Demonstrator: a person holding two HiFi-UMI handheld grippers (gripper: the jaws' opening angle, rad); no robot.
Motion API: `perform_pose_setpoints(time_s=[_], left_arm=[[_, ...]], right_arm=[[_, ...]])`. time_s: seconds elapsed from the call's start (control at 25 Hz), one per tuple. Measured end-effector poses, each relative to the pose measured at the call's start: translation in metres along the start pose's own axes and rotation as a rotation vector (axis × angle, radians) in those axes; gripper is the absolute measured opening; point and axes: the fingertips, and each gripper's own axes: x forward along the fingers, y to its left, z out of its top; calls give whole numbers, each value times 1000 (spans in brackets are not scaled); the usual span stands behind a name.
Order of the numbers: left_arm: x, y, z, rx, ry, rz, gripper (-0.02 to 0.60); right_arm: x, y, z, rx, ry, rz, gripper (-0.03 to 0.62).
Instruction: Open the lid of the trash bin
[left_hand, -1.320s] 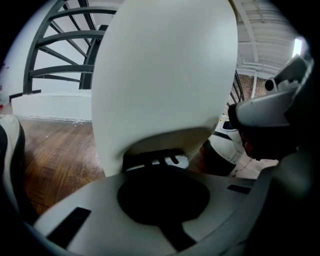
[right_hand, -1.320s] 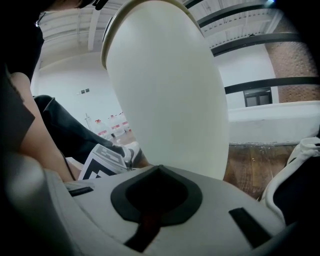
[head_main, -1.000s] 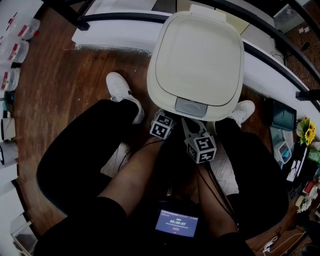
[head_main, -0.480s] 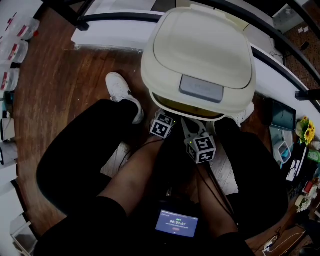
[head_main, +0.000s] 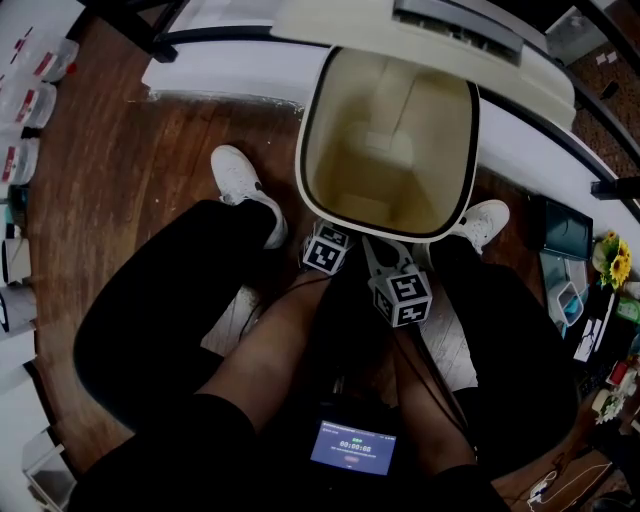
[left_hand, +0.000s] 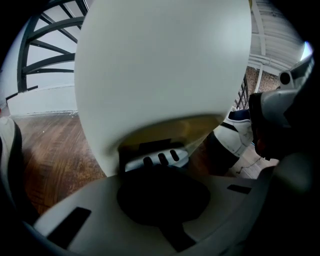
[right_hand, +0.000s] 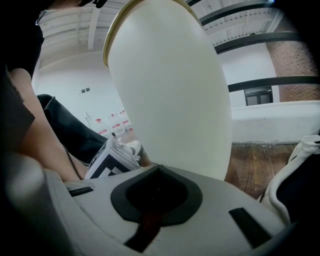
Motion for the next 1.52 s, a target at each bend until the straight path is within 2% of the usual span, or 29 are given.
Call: perform_pose_setpoints(time_s=[0.16,0.64,0.92,1.16,1.52], left_arm=[[4,1,-4,-11,57,2,37],[4,1,-6,3,77,7,37],[6,2,-5,4,62,8,37],[3,-2,-4,-29,53,-13,37],[2,-3,-3,-23,39,-11,37]], right_arm=[[-2,-8,-1,5,-5,-20,23],[-4,-7,-5,18,4,-23,23],[-5,-7,-3,21,-9,-32,23],[-8,-7,-2,15,-13,-44,23],[-11,-11,1,17,-15,-50,23]])
